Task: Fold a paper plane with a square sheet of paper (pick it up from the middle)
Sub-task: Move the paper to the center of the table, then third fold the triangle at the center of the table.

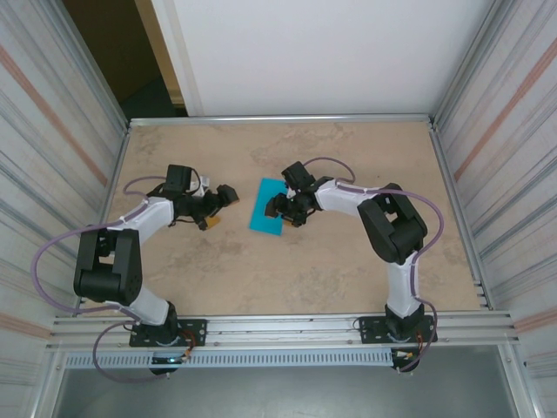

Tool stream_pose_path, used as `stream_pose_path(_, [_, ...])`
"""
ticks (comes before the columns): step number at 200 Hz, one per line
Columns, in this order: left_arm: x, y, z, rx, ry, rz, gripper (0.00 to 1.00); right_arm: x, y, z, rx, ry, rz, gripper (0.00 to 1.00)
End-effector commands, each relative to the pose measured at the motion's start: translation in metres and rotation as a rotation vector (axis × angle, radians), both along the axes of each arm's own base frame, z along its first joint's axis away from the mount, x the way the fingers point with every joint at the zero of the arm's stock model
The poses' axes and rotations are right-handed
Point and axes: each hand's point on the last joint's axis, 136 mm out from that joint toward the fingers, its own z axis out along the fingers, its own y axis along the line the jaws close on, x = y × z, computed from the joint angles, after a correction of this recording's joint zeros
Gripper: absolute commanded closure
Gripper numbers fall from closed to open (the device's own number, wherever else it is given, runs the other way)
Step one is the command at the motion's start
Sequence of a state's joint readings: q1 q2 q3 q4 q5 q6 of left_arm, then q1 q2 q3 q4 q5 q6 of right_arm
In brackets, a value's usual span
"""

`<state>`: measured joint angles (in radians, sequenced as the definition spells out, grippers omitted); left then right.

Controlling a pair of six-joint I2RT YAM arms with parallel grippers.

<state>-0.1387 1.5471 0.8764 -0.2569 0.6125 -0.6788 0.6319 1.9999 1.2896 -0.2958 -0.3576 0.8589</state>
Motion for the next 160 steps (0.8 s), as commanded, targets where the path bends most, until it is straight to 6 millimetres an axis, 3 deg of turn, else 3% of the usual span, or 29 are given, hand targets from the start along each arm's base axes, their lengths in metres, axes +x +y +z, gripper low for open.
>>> stream_pose_path(1, [-0.003, -0.009, 0.002, -0.038, 0.008, -0.023, 0.03, -0.018, -0.032, -0.012, -0.098, 0.042, 0.038, 0.43])
stream_pose_path(63, [-0.015, -0.047, 0.001, -0.084, 0.018, -0.14, 0.05, -0.032, -0.07, 0.012, -0.167, -0.017, 0.188, 0.48])
stream_pose_path(96, [-0.023, -0.077, -0.003, -0.111, 0.036, -0.213, 0.1, -0.017, -0.053, 0.04, -0.034, -0.086, 0.118, 0.5])
stream_pose_path(160, [-0.036, -0.115, -0.021, -0.143, 0.107, -0.281, 0.31, -0.006, -0.053, 0.009, 0.003, -0.02, -0.023, 0.58])
